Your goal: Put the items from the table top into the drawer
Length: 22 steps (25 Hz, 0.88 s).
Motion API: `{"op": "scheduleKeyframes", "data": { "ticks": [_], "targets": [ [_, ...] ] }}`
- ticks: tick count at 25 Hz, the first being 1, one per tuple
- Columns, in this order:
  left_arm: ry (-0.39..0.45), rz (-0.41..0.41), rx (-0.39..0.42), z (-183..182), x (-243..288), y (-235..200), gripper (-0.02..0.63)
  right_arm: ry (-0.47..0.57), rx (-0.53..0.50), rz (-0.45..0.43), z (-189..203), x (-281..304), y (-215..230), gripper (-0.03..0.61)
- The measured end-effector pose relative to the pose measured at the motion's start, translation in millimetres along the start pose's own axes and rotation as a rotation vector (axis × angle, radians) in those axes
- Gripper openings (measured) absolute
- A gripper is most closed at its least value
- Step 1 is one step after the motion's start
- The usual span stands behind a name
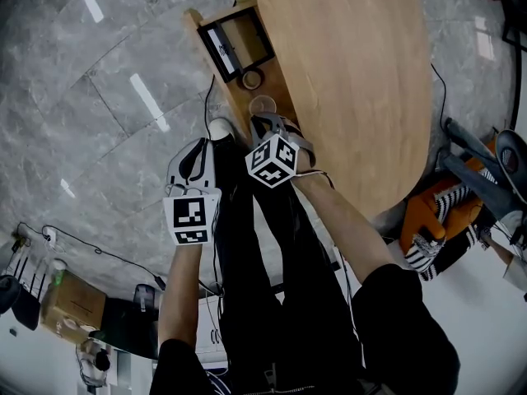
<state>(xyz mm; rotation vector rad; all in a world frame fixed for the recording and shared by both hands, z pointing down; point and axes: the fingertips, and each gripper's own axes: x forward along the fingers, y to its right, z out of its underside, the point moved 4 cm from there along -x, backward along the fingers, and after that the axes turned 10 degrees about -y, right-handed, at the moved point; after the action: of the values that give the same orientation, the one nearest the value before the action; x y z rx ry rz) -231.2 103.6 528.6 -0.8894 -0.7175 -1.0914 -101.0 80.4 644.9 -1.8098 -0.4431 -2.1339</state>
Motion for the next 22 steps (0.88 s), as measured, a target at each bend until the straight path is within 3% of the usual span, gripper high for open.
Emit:
{"op": "scheduleKeyframes", "data": {
  "ticks": [15, 17, 22],
  "targets": [
    [0.001, 0.017, 0.047, -12.7, 2.2, 5.3, 0.026, 0.020, 0.015, -0.022, 0.5, 1.6, -5.7, 0.035],
    [-0.001, 0.019, 0.059, -14.1, 0.9, 8.4, 0.026, 0.044, 0.033, -0.019, 0.2, -5.9, -5.4, 0.066],
    [0.001, 0.031, 0.099, -22.6, -1.7, 19.7, 0.026, 0.113, 0.144, -0.002, 2.1, -30.3, 2.0, 0.066]
  ]
}}
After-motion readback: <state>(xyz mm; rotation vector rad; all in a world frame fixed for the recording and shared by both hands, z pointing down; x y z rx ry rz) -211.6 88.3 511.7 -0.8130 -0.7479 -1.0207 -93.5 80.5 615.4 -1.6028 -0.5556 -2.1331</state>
